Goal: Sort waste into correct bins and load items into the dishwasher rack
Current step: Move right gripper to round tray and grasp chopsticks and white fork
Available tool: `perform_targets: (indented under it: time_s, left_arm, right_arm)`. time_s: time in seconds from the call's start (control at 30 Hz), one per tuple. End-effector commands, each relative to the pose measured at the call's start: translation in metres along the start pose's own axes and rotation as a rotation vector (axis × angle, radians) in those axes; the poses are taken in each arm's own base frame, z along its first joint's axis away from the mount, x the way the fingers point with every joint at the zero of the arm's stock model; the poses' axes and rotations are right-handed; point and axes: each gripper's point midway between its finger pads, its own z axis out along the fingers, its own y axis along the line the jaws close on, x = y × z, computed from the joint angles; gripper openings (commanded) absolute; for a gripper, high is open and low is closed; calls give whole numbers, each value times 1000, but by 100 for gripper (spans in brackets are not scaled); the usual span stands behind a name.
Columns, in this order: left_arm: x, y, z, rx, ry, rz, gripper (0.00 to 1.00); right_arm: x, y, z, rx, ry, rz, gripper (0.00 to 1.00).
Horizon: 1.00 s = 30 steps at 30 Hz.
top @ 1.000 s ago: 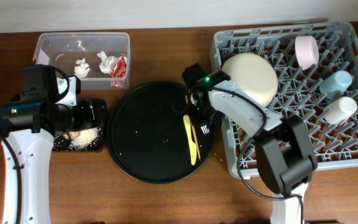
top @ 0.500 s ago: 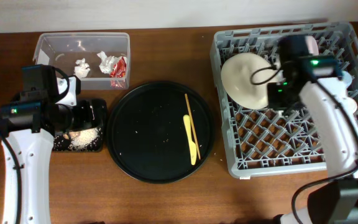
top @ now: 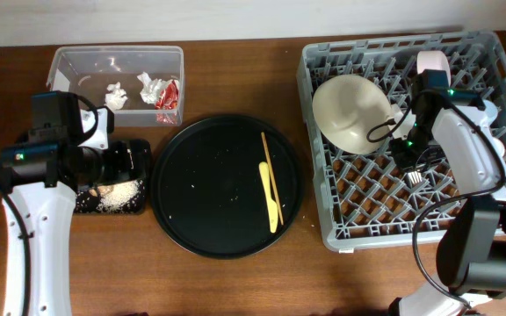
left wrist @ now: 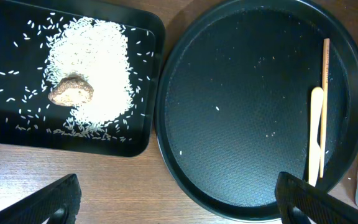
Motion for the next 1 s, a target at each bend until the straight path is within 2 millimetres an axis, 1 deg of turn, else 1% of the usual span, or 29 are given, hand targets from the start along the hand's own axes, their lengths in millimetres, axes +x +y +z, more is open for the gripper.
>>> perform_targets:
  time_s: [0.0,0.03,0.07,0.13,0.17,0.2,0.23,0.27,0.3,0.33,0.4,0.43,0.47,0.5,0.53,0.57,0.6,0.63,0.67,0.73,0.8,0.83,0.87,0.9,0.97]
  left_arm:
    - [1,0,-1,9,-4,-14,99]
    - [1,0,-1,9,-4,-14,99]
    - [1,0,-1,9,-4,-14,99]
    - [1,0,-1,9,-3,-14,99]
    - [1,0,-1,9,-3,-14,99]
    - [1,0,-1,9,-4,-14,99]
    - [1,0,-1,9,-4,-14,99]
    - [1,0,-1,9,-4,-14,99]
    - [1,0,-1,9,-5,-14,99]
    - [1,0,-1,9,-5,-14,99]
    - [1,0,-1,9,-5,-14,99]
    - [1,0,-1,9,-5,-14,99]
    - [1,0,-1,9,-5,-14,99]
    - [1,0,-1,9,-5,-14,99]
    - [1,0,-1,9,-5,-14,99]
    - [1,0,-1,9,-5,-14,99]
    - [1,0,-1,9,-5,-14,99]
    - [1,0,-1,9,-5,-14,99]
    - [1,0,-1,9,-5,-14,99]
    - [1,0,-1,9,-5,-14,99]
    - [1,0,-1,9,-5,-14,99]
    - [1,0,-1,9,-5,-14,99]
    - [1,0,-1,9,-5,-14,99]
    - [1,0,-1,9,-5,-14,99]
    - [1,0,-1,9,-5,-14,99]
  right_arm:
    - [7,-5,5,26,35,42,43]
    - [7,-5,5,23,34,46,50]
    - [8,-5,3,23,35,46,53]
    - [2,-9,-12,36,-9,85,57]
    - [-1,-12,-31,44,-45,114,57]
    - [-7,-5,-50,3,-90,139,57]
    - [-17,20,-75,-117,-157,112,57]
    - [-25,43,-94,-208,-205,98,61]
    - [-30,73,-109,-313,-240,54,68]
    - [-32,109,-118,-400,-244,-6,71]
    - [-31,181,-130,-435,-240,-139,71]
    - [-31,209,-134,-445,-254,-203,73]
    - [-32,235,-134,-455,-257,-249,80]
    - [-29,257,-130,-465,-243,-295,98]
    - [-22,285,-122,-470,-215,-367,98]
    - [-20,301,-115,-460,-205,-415,98]
    - [-18,318,-101,-448,-173,-437,99]
    - [-21,320,-86,-397,-140,-380,99]
    - [-28,316,-66,-322,-110,-313,99]
    - [-40,302,-15,-175,-34,-208,79]
    - [-45,295,16,-147,26,-181,62]
    - [-47,290,22,-144,36,-168,52]
    - [-49,285,27,-144,43,-153,46]
    - [-55,277,29,-147,40,-127,45]
    - [-58,271,31,-150,37,-110,43]
